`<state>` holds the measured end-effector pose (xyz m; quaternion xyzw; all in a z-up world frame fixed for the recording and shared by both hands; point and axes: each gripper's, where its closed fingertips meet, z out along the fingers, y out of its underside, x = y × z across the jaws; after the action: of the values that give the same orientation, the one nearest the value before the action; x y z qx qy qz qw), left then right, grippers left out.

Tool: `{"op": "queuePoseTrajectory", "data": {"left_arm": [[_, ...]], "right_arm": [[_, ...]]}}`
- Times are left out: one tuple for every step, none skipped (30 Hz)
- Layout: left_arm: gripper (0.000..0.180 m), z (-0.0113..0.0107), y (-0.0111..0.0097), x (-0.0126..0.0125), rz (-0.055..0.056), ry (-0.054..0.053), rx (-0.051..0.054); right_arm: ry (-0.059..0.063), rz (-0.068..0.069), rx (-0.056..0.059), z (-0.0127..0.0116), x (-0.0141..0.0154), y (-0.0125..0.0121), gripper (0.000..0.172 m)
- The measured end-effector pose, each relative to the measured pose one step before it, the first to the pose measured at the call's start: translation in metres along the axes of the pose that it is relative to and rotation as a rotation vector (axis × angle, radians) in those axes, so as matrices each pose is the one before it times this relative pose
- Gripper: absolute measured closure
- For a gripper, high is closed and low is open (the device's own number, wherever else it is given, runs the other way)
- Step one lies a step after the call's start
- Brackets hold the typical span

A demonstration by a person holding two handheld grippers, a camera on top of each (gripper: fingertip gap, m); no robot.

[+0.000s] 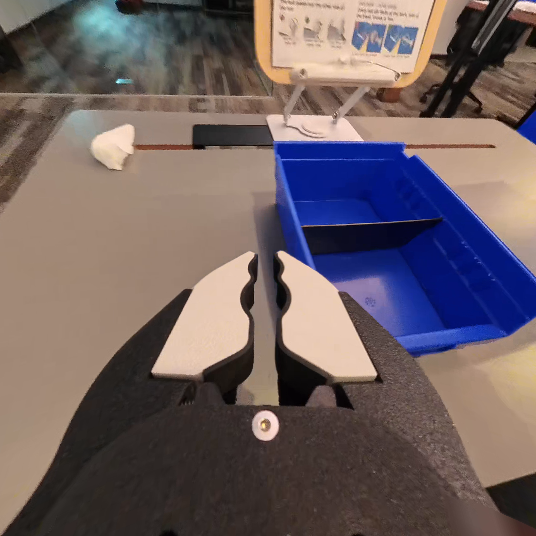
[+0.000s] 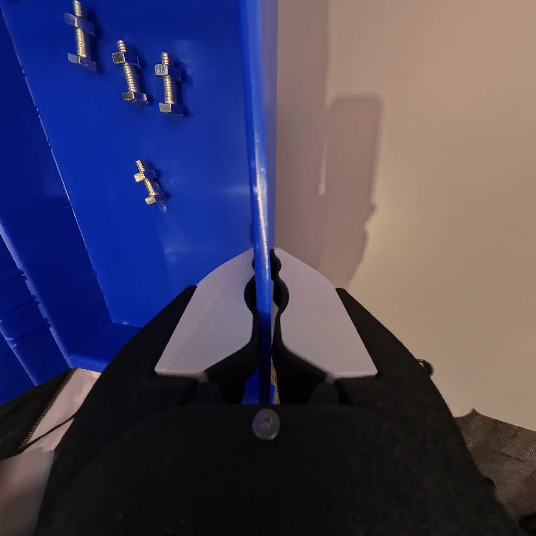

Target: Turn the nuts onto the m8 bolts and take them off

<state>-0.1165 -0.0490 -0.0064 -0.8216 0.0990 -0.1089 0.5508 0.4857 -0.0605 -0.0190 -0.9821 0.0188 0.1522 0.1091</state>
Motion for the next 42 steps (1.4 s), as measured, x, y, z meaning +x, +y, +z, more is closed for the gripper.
{"op": "queuePoseTrajectory", "data": {"left_arm": [[0.171, -0.00992, 0.00061, -0.00933, -0.0051, -0.0065, 0.0019], [0.171, -0.0093, 0.00213, -0.00915, -0.0044, -0.0057, -0.003], [0.171, -0.00906, 0.00245, -0.00967, -0.002, -0.009, 0.0006], [0.172, -0.00862, 0.00268, -0.01051, -0.0013, -0.0139, 0.0019], [0.172, -0.00827, 0.00307, -0.01082, -0.0018, -0.0155, -0.0011], [0.172, -0.00805, 0.00286, -0.01096, -0.002, -0.0155, -0.0015], [0.173, -0.00766, 0.00209, -0.01113, -0.0013, -0.0161, 0.0019], [0.173, -0.00754, 0.00146, -0.01119, -0.0019, -0.0161, 0.0037], [0.173, -0.00703, 0.00105, -0.01078, -0.0013, -0.0141, 0.0029], [0.173, -0.0068, 0.00062, -0.01114, -0.0001, -0.0166, 0.0022], [0.174, -0.00635, 0.00037, -0.0115, 0.0017, -0.0202, 0.0023], [0.174, -0.00596, 0.00013, -0.01153, 0.0027, -0.0203, 0.0028], [0.174, -0.00567, -0.00031, -0.01111, 0.0009, -0.0187, 0.0058], [0.174, -0.00537, -0.00122, -0.0108, -0.0027, -0.0153, 0.0118], [0.175, -0.0049, -0.00135, -0.01036, -0.0066, -0.0124, 0.013], [0.175, -0.0046, -0.00063, -0.01, -0.0061, -0.0093, 0.0082], [0.175, -0.00441, 0.00001, -0.01018, -0.0044, -0.0116, 0.0049], [0.175, -0.00418, 0.00021, -0.01019, -0.0035, -0.0137, 0.0061], [0.174, -0.00415, 0.00066, -0.00977, -0.0029, -0.0112, 0.0056], [0.174, -0.004, 0.00112, -0.0089, -0.0038, -0.0068, 0.0027], [0.174, -0.00395, 0.00155, -0.00881, -0.0027, -0.0068, 0.0012], [0.174, -0.00394, 0.00193, -0.00907, -0.0012, -0.01, 0.0006], [0.174, -0.00373, 0.00226, -0.00894, -0.0001, -0.0103, -0.0001], [0.174, -0.00362, 0.00208, -0.00865, -0.0026, -0.0092, 0.0025], [0.174, -0.00374, 0.00213, -0.00862, -0.0072, -0.0088, 0.0043], [0.175, -0.00375, 0.00219, -0.00833, -0.0096, -0.0074, 0.0052], [0.175, -0.00367, 0.00217, -0.00806, -0.0118, -0.0067, 0.0062], [0.175, -0.00369, 0.00231, -0.008, -0.0114, -0.0078, 0.006], [0.175, -0.00335, 0.00252, -0.00797, -0.0085, -0.0095, 0.0034], [0.175, -0.00303, 0.00299, -0.00793, -0.0069, -0.0112, -0.0001], [0.175, -0.00274, 0.00313, -0.00792, -0.0071, -0.0117, -0.0015], [0.175, -0.00266, 0.00277, -0.00733, -0.0074, -0.0109, -0.0002], [0.175, -0.00266, 0.00225, -0.00667, -0.0086, -0.0084, 0.0016], [0.175, -0.00257, 0.00176, -0.00564, -0.0092, -0.006, 0.003], [0.175, -0.0024, 0.0014, -0.00526, -0.0088, -0.0065, 0.0048], [0.175, -0.00203, 0.00123, -0.00429, -0.008, -0.005, 0.0045], [0.175, -0.00182, 0.00122, -0.0034, -0.0079, -0.003, 0.0033], [0.176, -0.00151, 0.00116, -0.00266, -0.0071, -0.0025, 0.0034], [0.176, -0.00123, 0.0013, -0.00165, -0.0053, 0.0, 0.0028], [0.176, -0.00079, 0.00116, -0.00075, -0.0032, 0.002, 0.0026], [0.176, -0.0003, 0.00128, -0.00052, -0.0022, 0.0013, 0.0006], [0.176, 0.00009, 0.00145, -0.00026, -0.001, 0.0025, -0.0017]], "right_arm": [[-0.0055, -0.0055, 0.0029, -0.00116, -0.0133, -0.00422, 0.168], [-0.0038, -0.0057, 0.0016, -0.00044, -0.01445, -0.00479, 0.168], [-0.003, -0.0055, -0.0003, 0.0, -0.01569, -0.00535, 0.168], [-0.0023, -0.0072, -0.0013, 0.00066, -0.01693, -0.00567, 0.168], [-0.0014, -0.009, 0.0006, 0.00143, -0.01773, -0.00655, 0.168], [-0.0028, -0.0109, 0.0037, 0.00228, -0.0188, -0.00722, 0.167], [-0.0057, -0.0102, 0.0041, 0.00329, -0.0198, -0.0076, 0.167], [-0.0106, -0.0086, 0.0015, 0.00465, -0.02092, -0.00723, 0.167], [-0.0164, -0.006, -0.0005, 0.00602, -0.02194, -0.00685, 0.167], [-0.0209, -0.004, -0.0013, 0.0073, -0.02256, -0.00652, 0.167], [-0.0228, -0.0054, -0.0011, 0.00855, -0.02285, -0.00636, 0.168], [-0.0218, -0.0069, 0.0007, 0.00939, -0.02292, -0.00641, 0.168], [-0.0198, -0.0074, 0.003, 0.00998, -0.02261, -0.00636, 0.168], [-0.0186, -0.0082, 0.0027, 0.01072, -0.02233, -0.00617, 0.168], [-0.0177, -0.0071, 0.0003, 0.01139, -0.02172, -0.00566, 0.168], [-0.0158, -0.0056, -0.002, 0.01203, -0.02123, -0.00486, 0.167], [-0.0145, -0.0068, -0.0041, 0.01229, -0.02093, -0.0044, 0.168], [-0.0122, -0.0078, -0.0032, 0.01252, -0.02007, -0.00448, 0.168], [-0.0095, -0.0072, 0.0001, 0.01291, -0.01918, -0.00442, 0.167], [-0.0094, -0.0087, 0.0013, 0.01313, -0.01859, -0.00435, 0.167], [-0.0086, -0.0093, 0.0016, 0.01338, -0.01759, -0.00407, 0.167], [-0.0068, -0.0066, 0.0038, 0.01352, -0.01651, -0.00372, 0.167], [-0.0058, -0.0049, 0.006, 0.0137, -0.01546, -0.00326, 0.167], [-0.0073, -0.002, 0.0023, 0.01391, -0.01454, -0.0021, 0.167], [-0.0094, -0.0002, -0.007, 0.01371, -0.01344, -0.0005, 0.167], [-0.0089, -0.0022, -0.0117, 0.01354, -0.01203, 0.00038, 0.167], [-0.008, -0.0023, -0.0079, 0.01311, -0.01007, 0.00035, 0.167], [-0.0039, -0.0023, -0.004, 0.0123, -0.00784, 0.00018, 0.167], [0.0025, -0.003, -0.0056, 0.01169, -0.00548, 0.00066, 0.167], [0.008, -0.0024, -0.0076, 0.01067, -0.00363, 0.00109, 0.167], [0.0167, -0.0018, -0.0075, 0.00948, -0.00185, 0.00117, 0.168], [0.025, -0.0037, -0.0041, 0.00827, -0.0006, 0.00077, 0.168], [0.0258, -0.003, 0.0003, 0.00729, -0.0002, 0.0003, 0.167], [0.0235, -0.0018, 0.0, 0.00672, -0.00026, 0.00058, 0.167], [0.0177, 0.0017, -0.0031, 0.00635, -0.00062, 0.00147, 0.167], [0.0108, 0.0062, -0.0033, 0.00637, -0.00127, 0.00175, 0.167], [0.0128, 0.003, 0.0002, 0.00609, -0.00136, 0.00149, 0.167], [0.0153, -0.0007, 0.0054, 0.00611, -0.00157, 0.00104, 0.167], [0.0141, -0.001, 0.0076, 0.00621, -0.00193, 0.00095, 0.167], [0.015, -0.0007, 0.0017, 0.00631, -0.00211, 0.00194, 0.167], [0.0123, -0.0025, -0.0049, 0.0061, -0.0024, 0.00278, 0.167], [0.0098, -0.0038, -0.0034, 0.00584, -0.00242, 0.00253, 0.167]]}}
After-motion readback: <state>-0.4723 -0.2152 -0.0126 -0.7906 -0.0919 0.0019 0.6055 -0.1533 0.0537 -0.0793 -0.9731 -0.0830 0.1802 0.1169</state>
